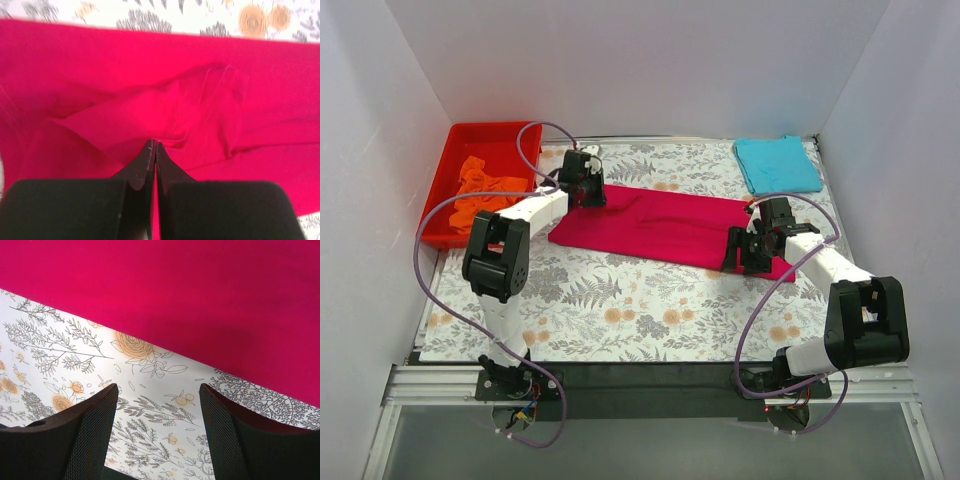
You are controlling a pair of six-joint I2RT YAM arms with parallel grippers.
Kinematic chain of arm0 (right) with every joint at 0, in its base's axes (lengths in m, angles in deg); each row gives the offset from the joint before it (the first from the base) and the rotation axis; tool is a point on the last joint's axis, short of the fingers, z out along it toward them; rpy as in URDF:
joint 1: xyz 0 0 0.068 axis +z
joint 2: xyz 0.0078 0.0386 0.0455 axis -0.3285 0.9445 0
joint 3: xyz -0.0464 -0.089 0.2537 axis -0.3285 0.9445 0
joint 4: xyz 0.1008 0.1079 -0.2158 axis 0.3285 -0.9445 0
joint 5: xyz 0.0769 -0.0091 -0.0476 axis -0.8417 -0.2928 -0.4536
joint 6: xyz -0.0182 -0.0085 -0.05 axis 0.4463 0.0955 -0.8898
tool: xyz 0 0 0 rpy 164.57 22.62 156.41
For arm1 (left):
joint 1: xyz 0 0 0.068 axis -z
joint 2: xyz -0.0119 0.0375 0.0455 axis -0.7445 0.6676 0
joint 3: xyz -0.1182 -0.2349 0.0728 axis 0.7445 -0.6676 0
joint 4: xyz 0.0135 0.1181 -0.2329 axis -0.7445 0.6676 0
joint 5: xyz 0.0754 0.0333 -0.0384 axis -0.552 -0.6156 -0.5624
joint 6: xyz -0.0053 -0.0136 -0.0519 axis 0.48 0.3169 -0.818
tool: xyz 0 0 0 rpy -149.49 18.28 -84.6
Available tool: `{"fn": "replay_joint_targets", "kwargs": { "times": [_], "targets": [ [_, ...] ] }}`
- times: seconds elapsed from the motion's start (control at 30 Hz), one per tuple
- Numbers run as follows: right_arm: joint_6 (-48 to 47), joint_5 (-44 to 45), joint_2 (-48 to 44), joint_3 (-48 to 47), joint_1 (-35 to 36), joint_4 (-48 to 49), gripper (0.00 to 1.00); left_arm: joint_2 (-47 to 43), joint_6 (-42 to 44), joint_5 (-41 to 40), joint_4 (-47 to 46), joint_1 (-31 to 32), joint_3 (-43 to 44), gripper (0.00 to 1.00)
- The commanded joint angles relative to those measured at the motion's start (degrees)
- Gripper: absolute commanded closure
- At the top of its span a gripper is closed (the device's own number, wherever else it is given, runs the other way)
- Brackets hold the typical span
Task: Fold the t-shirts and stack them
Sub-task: Fold the tshirt
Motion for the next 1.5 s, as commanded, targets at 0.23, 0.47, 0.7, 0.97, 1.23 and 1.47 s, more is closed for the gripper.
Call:
{"fn": "replay_joint_targets", "kwargs": {
  "times": [0.23,0.47,0.7,0.97,1.23,1.47],
  "targets": [
    [-0.36,1.61,-2.00,-0.15,0.26,2.15,0.38,-6.13,-4.57,-1.71,0.58,0.35,-8.02,1.00],
    [-0.89,3.10,-1.82,-1.82,0.35,2.15,0.37,-8.24,-8.08,-4.78,1.19,0.26,-11.27,0.91],
    [-1.59,3.98,-1.30,-2.61,0.35,2.06,0.37,-10.52,-9.93,-6.20,2.25,0.35,-12.41,0.82],
    [-1.85,5.21,-1.47,-2.88,0.35,2.15,0.37,-13.34,-10.11,0.22,-1.52,1.75,-11.28,0.53],
    [-2.47,7.41,-0.33,-3.67,0.17,2.23,0.37,-4.92,-12.21,-1.27,-1.62,3.16,-7.66,0.66],
    [-2.65,8.38,1.69,-4.37,0.17,2.67,0.37,-3.40,-16.08,-3.21,-1.53,3.25,-13.20,0.66]
  ]
}}
